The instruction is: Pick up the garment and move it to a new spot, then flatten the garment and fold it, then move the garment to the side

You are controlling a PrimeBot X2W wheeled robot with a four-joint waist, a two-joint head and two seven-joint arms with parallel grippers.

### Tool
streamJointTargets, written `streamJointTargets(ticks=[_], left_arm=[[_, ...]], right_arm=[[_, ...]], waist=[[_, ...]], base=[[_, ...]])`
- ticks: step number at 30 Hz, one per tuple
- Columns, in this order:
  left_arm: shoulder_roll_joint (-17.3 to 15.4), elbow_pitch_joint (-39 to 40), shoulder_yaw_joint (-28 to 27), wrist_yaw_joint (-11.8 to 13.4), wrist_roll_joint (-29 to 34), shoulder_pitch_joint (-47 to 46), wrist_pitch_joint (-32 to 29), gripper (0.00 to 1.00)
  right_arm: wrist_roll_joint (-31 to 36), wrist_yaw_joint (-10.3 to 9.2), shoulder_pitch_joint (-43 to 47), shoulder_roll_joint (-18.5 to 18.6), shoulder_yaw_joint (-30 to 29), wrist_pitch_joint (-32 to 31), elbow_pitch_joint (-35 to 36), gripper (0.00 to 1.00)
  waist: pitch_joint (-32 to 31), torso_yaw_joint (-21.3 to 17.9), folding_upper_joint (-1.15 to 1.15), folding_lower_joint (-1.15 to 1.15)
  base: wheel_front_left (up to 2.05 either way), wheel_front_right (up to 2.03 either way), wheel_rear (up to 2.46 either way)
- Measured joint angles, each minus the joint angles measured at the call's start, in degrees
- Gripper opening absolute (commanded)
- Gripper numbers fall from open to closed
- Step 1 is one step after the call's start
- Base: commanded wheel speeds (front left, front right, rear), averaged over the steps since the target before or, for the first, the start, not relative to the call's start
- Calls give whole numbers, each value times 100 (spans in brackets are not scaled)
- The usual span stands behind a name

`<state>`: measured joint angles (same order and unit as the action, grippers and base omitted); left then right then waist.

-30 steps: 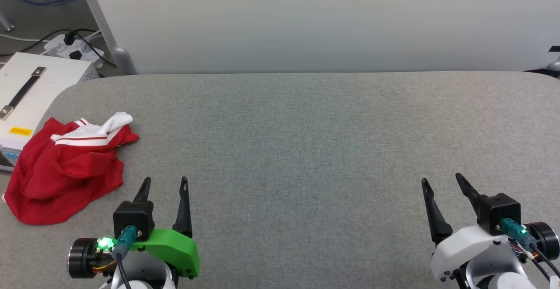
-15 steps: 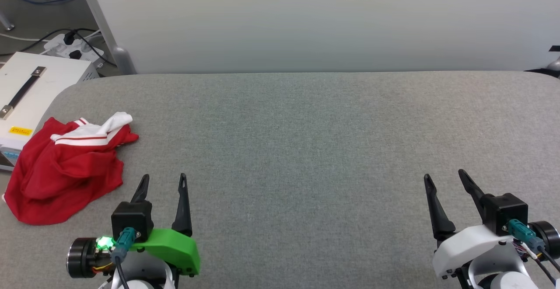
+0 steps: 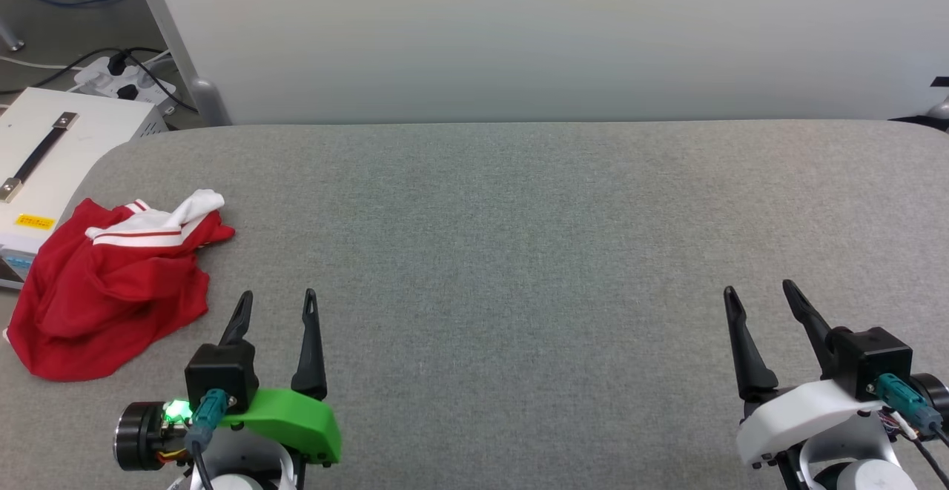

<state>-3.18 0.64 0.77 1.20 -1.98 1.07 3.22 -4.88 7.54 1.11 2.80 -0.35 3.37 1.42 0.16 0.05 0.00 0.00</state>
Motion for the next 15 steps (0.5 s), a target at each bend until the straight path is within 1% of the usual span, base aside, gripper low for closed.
streamJointTargets(ticks=[15], left_arm=[[0, 9, 57, 13, -43, 5, 188, 100]], right_arm=[[-110, 0, 86, 0, -20, 180, 83, 100]], waist=[[-18, 3, 0, 0]], base=[[0, 0, 0]])
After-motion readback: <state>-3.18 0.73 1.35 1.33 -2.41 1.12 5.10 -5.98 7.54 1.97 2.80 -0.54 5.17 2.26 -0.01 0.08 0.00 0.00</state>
